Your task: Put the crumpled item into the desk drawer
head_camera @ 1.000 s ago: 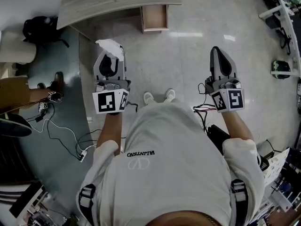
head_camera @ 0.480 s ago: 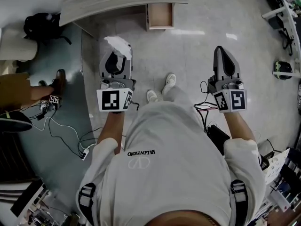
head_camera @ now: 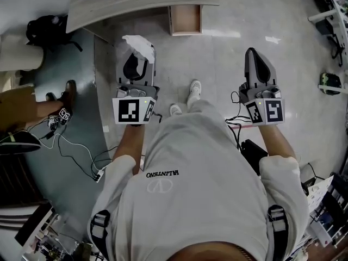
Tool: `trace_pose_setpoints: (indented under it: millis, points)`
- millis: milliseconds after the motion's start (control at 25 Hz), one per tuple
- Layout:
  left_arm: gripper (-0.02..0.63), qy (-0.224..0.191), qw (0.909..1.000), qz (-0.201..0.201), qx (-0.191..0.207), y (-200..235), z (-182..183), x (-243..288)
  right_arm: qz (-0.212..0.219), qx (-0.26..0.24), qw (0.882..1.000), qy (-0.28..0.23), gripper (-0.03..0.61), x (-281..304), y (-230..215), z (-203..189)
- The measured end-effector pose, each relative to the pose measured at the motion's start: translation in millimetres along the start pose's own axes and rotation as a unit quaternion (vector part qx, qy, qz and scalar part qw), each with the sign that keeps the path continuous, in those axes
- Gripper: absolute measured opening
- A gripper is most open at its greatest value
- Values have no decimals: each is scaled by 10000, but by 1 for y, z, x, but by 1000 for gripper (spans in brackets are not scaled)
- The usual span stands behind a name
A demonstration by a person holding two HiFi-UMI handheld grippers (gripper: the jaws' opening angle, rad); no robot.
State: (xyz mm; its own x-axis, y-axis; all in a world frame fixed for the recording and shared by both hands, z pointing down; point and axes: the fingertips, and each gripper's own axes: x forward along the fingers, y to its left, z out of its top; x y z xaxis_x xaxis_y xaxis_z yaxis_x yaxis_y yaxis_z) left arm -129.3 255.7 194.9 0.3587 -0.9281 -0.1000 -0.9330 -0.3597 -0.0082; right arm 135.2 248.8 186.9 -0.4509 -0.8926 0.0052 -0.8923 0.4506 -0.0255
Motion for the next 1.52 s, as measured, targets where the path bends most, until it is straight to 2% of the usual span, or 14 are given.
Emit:
trace_pose_setpoints:
  millis: [520,840,1040,1240,1520]
  points:
    - [112,117,9994,330,82,-5,-19,97,705,-36,9975,77,2,85,-58,-11]
    - [112,175,9983,546,112,-11,-25,130,1060,122,9942,163,2,119,-79,-19]
    - [112,300,9975,623,153,-13,-33,132,1283,157,9913,233,2,129,-75,-30]
    - [112,333,9970,681,171,-2,-38,140,1357,208,9900,315,2,142,-70,-39]
    - [112,346,9985,427,49,16,-51,167,1220,240,9914,416,2,171,-69,-45]
